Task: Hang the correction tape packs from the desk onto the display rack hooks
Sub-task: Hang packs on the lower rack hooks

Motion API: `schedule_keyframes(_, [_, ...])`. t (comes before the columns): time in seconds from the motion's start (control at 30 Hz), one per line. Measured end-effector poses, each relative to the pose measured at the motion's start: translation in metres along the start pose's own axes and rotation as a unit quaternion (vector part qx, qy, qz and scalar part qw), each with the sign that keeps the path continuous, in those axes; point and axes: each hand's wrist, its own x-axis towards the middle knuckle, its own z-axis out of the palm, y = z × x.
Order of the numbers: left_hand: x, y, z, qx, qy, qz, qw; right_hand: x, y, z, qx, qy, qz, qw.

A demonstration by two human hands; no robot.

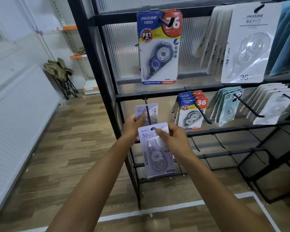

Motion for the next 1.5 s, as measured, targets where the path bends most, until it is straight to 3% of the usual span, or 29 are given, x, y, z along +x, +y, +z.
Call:
schedule_keyframes(0.5, [0.036, 0.011, 0.012, 0.031, 0.021, -0.012, 0.999, 0.003, -0.005, -0.003, 0.019, -0.032, -0.009, 0.999])
schedule_keyframes(0.83, [0.018, 0.002, 0.006, 0.138, 0.064, -0.019, 0.988, 0.006, -0.006, -0.003, 0.003, -0.039, -0.023, 0.999])
schedule_keyframes(1.03, [0.007, -0.006, 0.002, 0.159, 0.034, -0.016, 0.987, 0.006, 0.001, -0.002, -0.036, -0.05, -0.014, 0.998])
schedule_keyframes(1.17, [0.004, -0.01, -0.001, 0.123, 0.009, -0.009, 0.992, 0.017, 0.005, 0.001, -0.115, 0.004, -0.063, 0.991])
schedule_keyframes(1.3, [0.002, -0.012, -0.005, 0.031, 0.009, -0.069, 0.997, 0.051, 0.006, 0.011, -0.206, 0.045, -0.081, 0.974])
schedule_keyframes(1.5, [0.002, 0.002, -0.002, -0.046, 0.036, -0.026, 0.998, 0.113, -0.002, 0.029, -0.345, 0.053, -0.024, 0.937])
